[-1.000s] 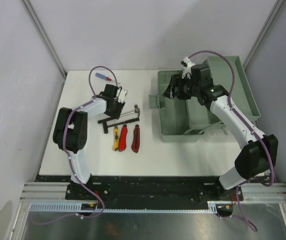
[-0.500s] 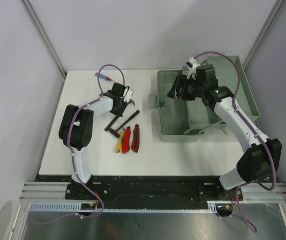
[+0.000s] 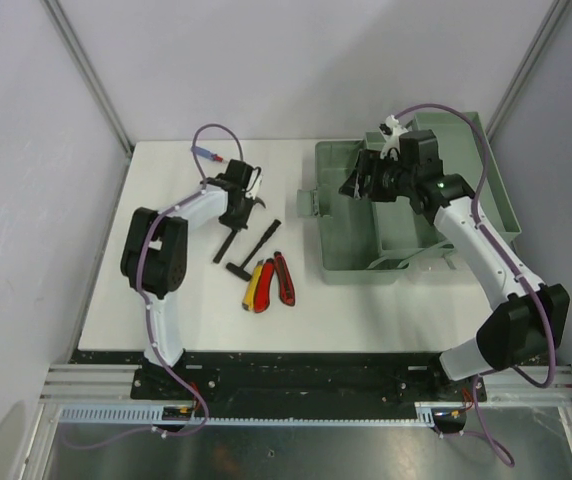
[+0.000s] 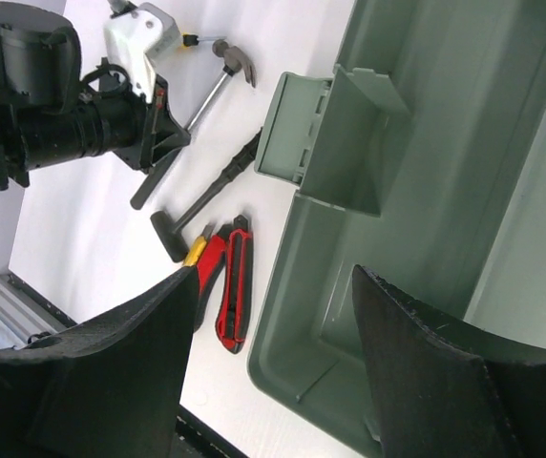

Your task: Pack the tool kit

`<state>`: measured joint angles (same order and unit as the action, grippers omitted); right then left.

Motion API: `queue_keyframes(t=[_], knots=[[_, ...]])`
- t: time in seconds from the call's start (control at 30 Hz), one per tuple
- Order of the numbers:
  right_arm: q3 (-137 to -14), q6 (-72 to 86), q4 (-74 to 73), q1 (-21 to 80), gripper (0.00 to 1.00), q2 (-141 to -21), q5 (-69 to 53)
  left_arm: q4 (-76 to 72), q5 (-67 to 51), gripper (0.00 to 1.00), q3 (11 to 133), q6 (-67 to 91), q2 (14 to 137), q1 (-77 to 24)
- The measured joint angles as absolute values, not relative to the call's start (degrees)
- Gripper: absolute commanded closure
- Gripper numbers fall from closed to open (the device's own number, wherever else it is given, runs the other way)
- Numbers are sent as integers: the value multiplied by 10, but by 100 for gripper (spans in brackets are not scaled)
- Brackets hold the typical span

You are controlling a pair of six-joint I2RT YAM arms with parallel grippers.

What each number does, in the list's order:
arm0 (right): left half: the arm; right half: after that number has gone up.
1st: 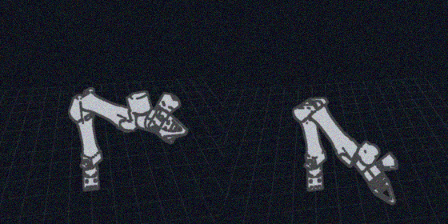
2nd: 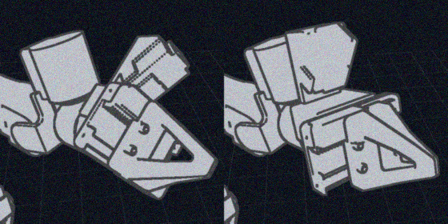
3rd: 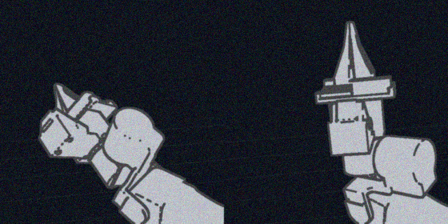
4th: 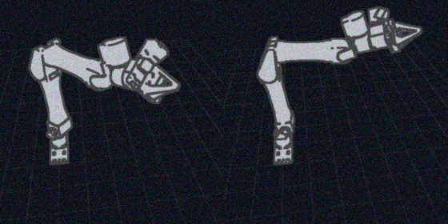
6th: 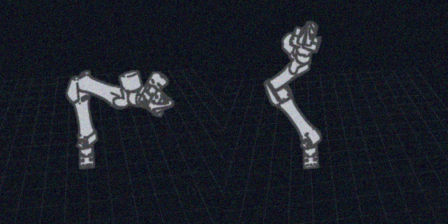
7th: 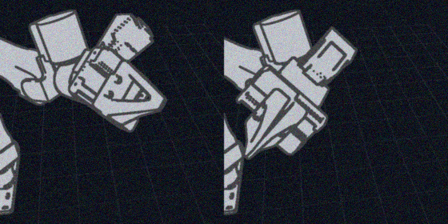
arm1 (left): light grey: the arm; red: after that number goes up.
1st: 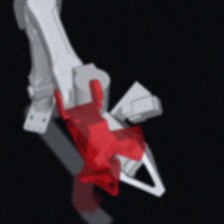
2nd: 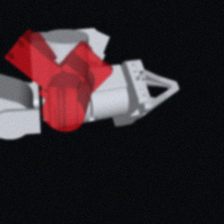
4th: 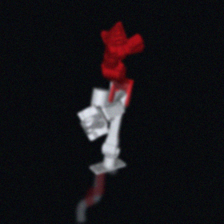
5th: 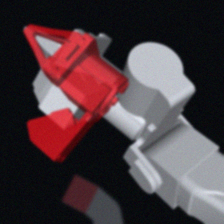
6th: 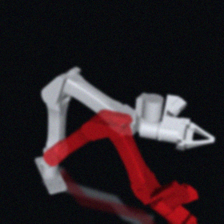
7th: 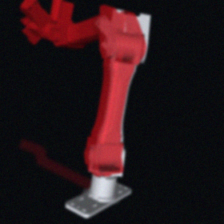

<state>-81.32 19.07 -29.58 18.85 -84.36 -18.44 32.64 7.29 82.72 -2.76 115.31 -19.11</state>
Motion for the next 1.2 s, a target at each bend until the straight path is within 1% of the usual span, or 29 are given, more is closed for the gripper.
queue_keyframes(t=[0.2, 0.47, 0.6, 0.73, 0.77, 0.8, 0.87, 0.93, 0.97, 1.0, 1.07, 1.17, 1.2], knots=[[-807, 195, -303, 179, 30, -821, -176, 360, 73, 100, 870, 9, 1133, -191], [-789, 218, -321, 163, 30, -762, -150, 372, 46, 100, 918, 66, 1039, -191], [-762, 231, -328, 159, 30, -728, -135, 371, 28, 100, 918, 86, 1020, -191], [-746, 239, -330, 166, 28, -710, -124, 372, 18, 99, 878, 98, 1020, -191], [-745, 239, -330, 175, 27, -709, -120, 375, 16, 91, 865, 102, 1021, -191], [-745, 239, -329, 187, 26, -708, -113, 379, 15, 77, 854, 105, 1021, -191], [-743, 235, -327, 223, 25, -709, -96, 386, 12, 56, 838, 111, 1023, -189], [-743, 233, -324, 271, 25, -713, -77, 390, 10, 25, 830, 118, 1023, -187], [-743, 233, -321, 295, 25, -716, -67, 389, 8, 13, 828, 119, 1023, -186], [-743, 234, -317, 316, 25, -721, -57, 389, 4, 7, 827, 117, 1023, -185], [-743, 236, -311, 347, 26, -735, -37, 383, -7, 2, 817, 124, 1023, -183], [-742, 242, -309, 367, 26, -758, -10, 379, -13, 2, 785, 131, 1023, -184], [-742, 244, -310, 369, 26, -764, -2, 379, -12, 5, 771, 136, 1023, -185]])
